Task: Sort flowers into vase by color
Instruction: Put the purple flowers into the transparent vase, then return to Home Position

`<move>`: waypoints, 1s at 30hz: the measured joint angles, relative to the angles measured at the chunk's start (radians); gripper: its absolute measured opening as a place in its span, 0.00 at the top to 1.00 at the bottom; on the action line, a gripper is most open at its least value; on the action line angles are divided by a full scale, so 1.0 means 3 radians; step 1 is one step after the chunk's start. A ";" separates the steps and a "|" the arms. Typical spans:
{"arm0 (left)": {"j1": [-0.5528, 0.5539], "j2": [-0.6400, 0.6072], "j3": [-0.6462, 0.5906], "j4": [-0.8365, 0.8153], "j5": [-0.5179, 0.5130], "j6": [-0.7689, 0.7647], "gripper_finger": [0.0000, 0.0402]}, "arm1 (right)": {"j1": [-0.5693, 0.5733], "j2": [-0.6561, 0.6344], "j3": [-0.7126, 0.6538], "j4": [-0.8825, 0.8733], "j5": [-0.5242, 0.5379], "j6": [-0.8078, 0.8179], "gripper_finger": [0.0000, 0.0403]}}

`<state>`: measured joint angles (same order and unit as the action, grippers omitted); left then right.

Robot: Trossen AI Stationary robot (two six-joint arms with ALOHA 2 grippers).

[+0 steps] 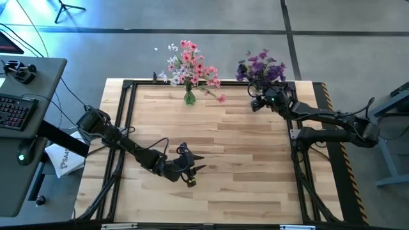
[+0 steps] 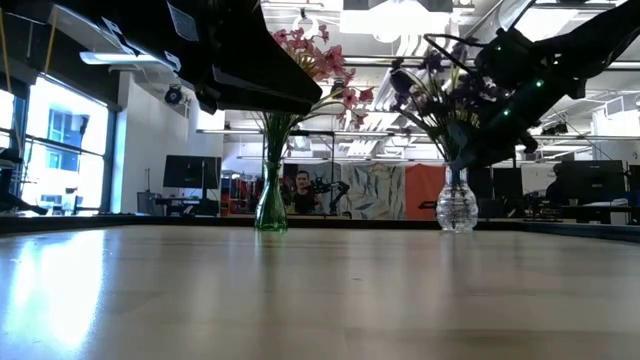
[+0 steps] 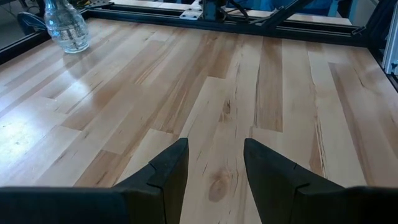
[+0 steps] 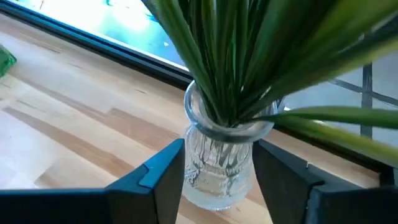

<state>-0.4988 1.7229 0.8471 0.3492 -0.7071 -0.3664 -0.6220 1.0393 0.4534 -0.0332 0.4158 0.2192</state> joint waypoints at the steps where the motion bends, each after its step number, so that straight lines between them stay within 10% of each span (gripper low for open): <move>1: 0.0000 0.0000 0.0000 0.0000 0.0000 0.0000 0.64 | 0.0000 0.0000 0.0000 -0.0007 -0.0001 0.0000 0.55; 14: -0.0010 0.0000 0.0000 -0.0019 0.0001 0.0001 0.64 | 0.0497 -0.0523 0.0000 -0.1021 0.0125 0.0452 0.55; 30: -0.0143 -0.0950 -0.0474 -0.1115 -0.0555 -0.0403 0.69 | 0.3064 -0.0896 -0.0113 -0.0888 0.0300 0.0993 0.75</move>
<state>-0.5417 1.4380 0.7048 0.0147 -0.8737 -0.4873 0.2971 0.7705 0.4194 -0.2995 0.5059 0.5170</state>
